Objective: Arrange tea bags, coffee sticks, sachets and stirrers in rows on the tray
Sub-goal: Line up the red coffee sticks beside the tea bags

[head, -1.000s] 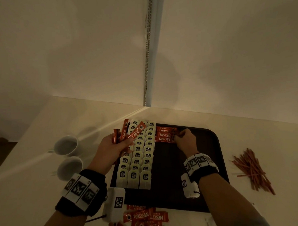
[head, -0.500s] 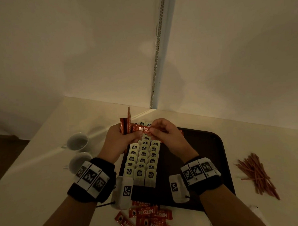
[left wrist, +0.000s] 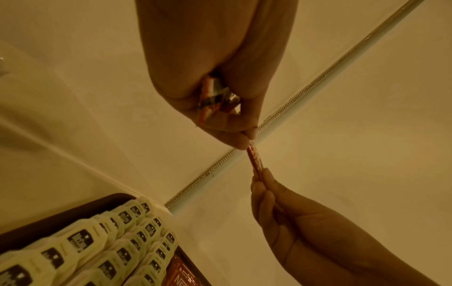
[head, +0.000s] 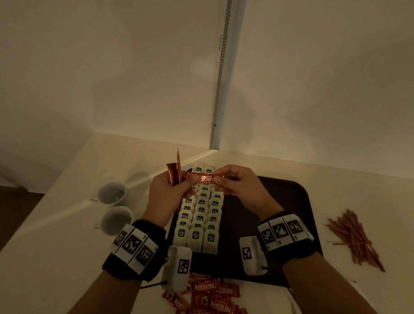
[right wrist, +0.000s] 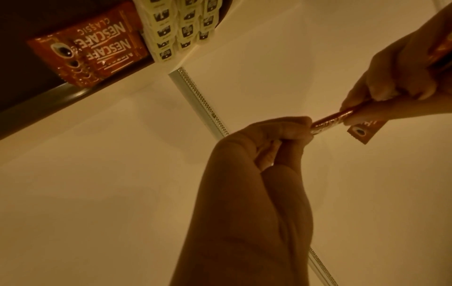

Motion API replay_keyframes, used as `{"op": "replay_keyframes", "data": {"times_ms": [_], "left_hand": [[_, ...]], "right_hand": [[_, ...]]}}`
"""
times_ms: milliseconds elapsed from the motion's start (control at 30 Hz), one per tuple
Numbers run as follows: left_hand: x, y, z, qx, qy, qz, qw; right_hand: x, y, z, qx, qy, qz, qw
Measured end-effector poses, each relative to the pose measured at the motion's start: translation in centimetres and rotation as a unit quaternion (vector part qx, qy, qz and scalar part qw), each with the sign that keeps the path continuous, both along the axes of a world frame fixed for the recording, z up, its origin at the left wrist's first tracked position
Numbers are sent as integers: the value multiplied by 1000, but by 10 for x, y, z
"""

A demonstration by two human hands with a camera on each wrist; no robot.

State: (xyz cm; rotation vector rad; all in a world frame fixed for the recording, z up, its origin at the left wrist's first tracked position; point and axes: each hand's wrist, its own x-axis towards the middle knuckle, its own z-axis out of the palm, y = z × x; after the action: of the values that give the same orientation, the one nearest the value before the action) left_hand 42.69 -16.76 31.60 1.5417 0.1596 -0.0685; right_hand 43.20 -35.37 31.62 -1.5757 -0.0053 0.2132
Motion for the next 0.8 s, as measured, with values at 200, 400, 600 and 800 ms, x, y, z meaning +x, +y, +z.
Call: {"op": "replay_keyframes", "data": {"times_ms": [200,400,600,800], "left_hand": [[1,1,0,-20,45,-50,998],[4,14,-12,-6,157,-58,986],[4,18,-20,-39,199,-56,978],[9,15,-23,-22,196,-65,978]], "right_hand": [[5,-20,-3,-81,9,65,995],[21,-75,-44,-251,7,-69,965],[15,-98,-98,-366,89,-105,920],[15,-89,-120,-339,142,-134,920]]}}
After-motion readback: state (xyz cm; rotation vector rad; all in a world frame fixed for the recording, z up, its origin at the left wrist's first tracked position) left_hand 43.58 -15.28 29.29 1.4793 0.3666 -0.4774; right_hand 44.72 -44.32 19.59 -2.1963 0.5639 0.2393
